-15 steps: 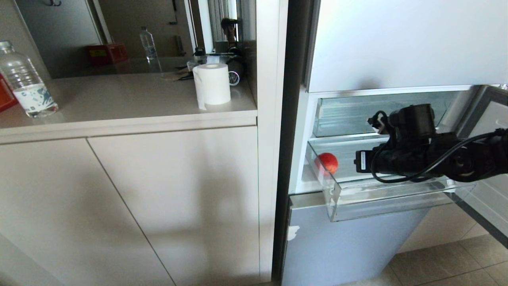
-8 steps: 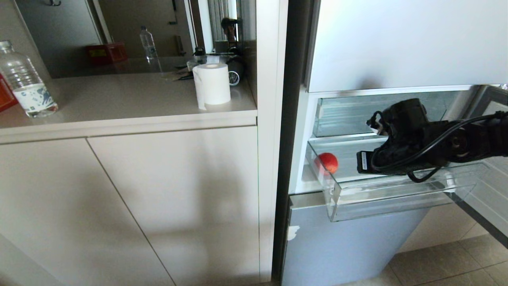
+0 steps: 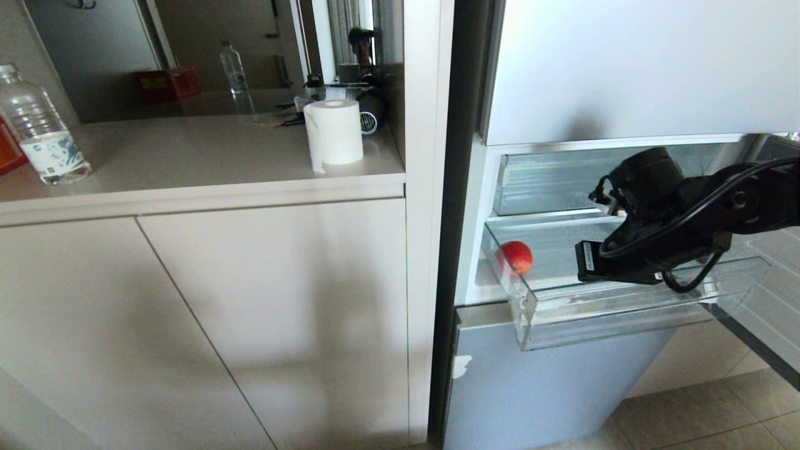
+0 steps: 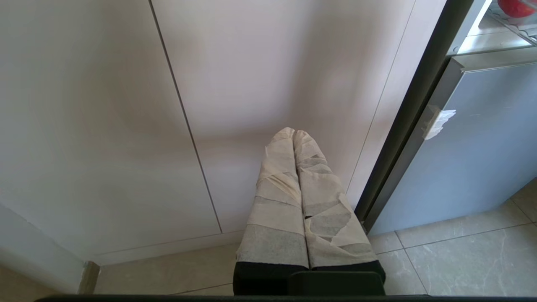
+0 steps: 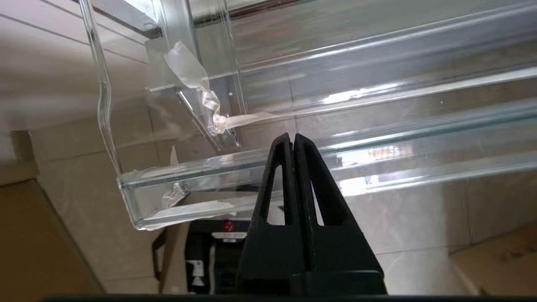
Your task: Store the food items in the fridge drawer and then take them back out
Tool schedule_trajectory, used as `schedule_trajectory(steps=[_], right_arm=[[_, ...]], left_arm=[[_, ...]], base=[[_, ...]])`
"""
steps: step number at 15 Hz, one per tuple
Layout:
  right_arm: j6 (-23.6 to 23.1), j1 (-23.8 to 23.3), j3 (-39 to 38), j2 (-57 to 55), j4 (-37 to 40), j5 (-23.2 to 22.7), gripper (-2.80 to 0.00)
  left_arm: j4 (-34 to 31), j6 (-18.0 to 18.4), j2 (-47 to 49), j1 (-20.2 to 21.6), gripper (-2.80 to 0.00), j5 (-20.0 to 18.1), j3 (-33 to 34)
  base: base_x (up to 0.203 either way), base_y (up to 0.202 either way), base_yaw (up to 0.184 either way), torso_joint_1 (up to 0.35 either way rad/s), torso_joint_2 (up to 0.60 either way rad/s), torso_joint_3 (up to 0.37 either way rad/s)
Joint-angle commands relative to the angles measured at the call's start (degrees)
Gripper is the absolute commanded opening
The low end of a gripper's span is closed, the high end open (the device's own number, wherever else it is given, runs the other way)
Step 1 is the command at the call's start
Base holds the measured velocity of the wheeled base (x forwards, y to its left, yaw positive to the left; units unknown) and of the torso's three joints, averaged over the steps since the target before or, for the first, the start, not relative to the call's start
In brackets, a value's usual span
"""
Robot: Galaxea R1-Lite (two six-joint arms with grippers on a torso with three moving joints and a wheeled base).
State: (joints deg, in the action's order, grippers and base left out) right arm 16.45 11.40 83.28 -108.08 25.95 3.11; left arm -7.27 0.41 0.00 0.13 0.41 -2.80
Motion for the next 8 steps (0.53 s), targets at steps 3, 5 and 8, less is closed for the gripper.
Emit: schedule_trajectory(steps=[3, 5, 8], right_arm=[[1.09, 0.09, -0.71, 2.75, 0.47, -0.27, -2.8], [0.89, 0.43, -0.4, 1.62, -1.76, -0.45, -2.8], [0.77, 1.12, -0.23, -3.08, -9.55, -0.03, -2.8]], left_arm=[[-0.03, 0.01, 0.0, 0.04, -2.8, 0.02, -0.01], [-0.03, 0.02, 0.0, 0.04, -2.8, 0.02, -0.01], [-0.03, 0.02, 0.0, 0.04, -2.8, 0.02, -0.01]], base=[[0.0, 0.0, 0.0, 0.0, 0.0, 0.0], [0.0, 0.0, 0.0, 0.0, 0.0, 0.0], [0.0, 0.0, 0.0, 0.0, 0.0, 0.0]])
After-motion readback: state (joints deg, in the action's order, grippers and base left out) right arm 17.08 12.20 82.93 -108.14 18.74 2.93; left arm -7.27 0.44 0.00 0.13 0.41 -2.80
